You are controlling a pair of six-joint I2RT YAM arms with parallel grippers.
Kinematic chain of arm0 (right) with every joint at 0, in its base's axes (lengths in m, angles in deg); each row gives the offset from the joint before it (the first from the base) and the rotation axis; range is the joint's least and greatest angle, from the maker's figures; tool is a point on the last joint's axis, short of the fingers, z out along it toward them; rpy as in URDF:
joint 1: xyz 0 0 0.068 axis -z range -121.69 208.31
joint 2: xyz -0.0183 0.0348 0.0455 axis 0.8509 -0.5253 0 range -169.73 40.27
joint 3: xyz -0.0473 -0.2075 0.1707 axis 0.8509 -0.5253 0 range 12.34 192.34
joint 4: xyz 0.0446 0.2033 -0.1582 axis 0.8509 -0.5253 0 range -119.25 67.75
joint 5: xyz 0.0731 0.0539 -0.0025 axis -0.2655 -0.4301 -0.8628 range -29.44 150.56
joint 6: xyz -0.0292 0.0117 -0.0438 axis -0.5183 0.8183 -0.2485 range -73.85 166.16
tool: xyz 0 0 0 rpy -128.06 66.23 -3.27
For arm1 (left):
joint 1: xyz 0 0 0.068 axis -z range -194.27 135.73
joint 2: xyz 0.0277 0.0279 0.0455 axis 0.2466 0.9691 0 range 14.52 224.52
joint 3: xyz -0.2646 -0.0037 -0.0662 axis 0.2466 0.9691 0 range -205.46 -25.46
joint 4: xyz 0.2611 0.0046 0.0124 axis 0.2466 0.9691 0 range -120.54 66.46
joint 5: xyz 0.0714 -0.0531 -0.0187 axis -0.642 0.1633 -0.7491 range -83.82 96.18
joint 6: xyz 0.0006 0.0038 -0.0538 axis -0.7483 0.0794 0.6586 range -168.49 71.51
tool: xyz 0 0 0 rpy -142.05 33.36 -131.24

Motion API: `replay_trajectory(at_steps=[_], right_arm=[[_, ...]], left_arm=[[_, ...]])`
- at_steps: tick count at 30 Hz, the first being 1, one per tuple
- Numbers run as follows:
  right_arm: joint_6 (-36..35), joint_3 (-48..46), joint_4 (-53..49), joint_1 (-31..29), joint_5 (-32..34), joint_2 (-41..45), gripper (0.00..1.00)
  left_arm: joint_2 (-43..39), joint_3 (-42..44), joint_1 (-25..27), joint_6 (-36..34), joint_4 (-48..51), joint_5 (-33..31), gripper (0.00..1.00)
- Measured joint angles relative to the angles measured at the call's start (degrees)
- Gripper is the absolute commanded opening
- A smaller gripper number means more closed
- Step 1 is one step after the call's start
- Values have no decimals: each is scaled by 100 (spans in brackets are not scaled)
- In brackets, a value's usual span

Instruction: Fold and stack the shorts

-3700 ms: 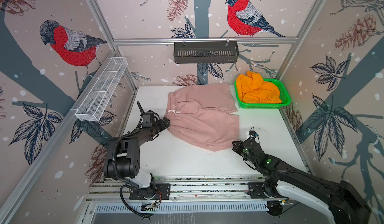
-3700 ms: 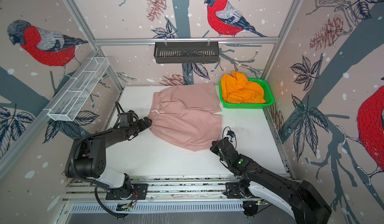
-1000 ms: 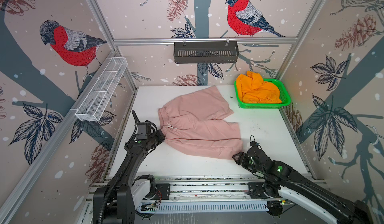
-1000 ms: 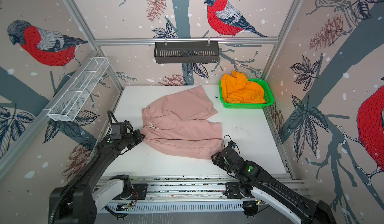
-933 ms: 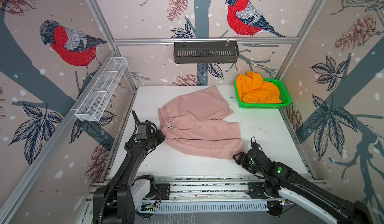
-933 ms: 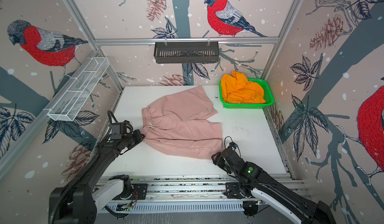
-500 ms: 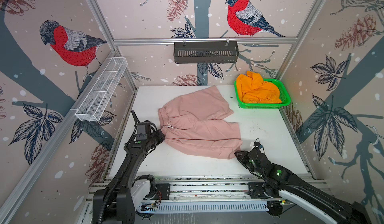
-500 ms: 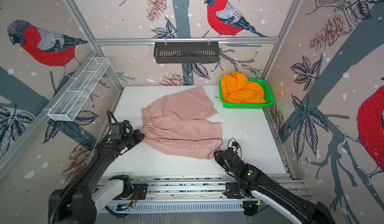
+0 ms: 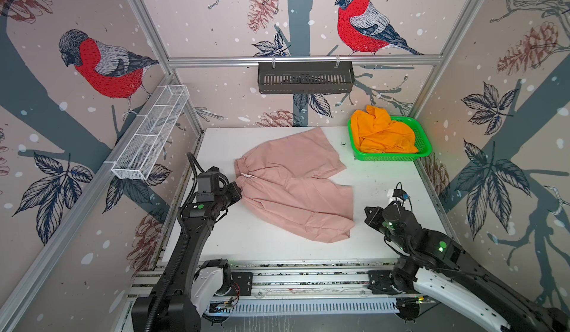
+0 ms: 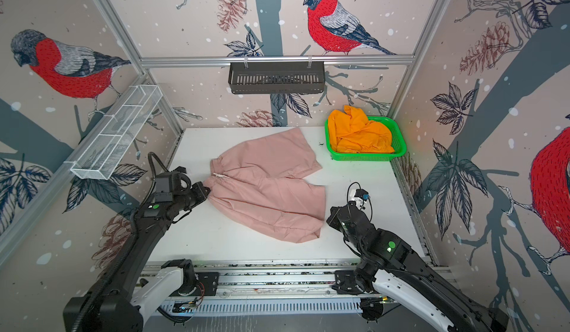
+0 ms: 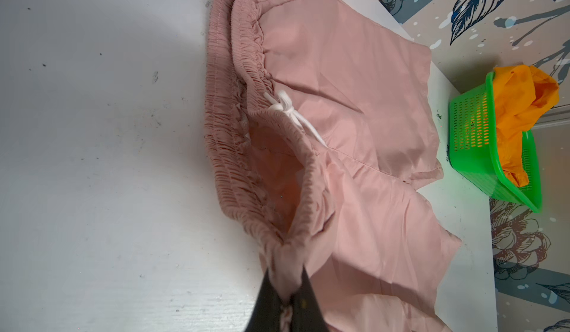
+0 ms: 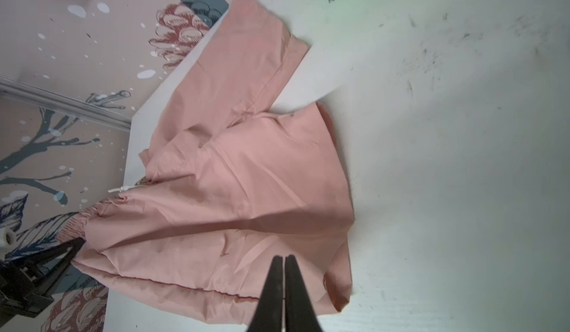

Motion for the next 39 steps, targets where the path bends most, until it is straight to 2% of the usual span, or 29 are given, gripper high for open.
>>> replay_trajectory(at_steps=[5,9,14,27,39], right_arm=[[31,-907,101,-337,-914,-446,46],[315,-988,225,-767,-1051,-525,49],[852,-1563,691,-1172,-1102,-490,53],[1670,-2181,1394,-1259,-446,-286,54],[1670,-2286,1912,-1156,-28,-634,49]], left_arm=[[15,269,0,-11,4,96,0],[-63,319,0,-7,-22,114,0],[7,391,0,11,-57,118,0],[79,393,0,13,-59,122,0],[35,398,0,11,-61,138,0]])
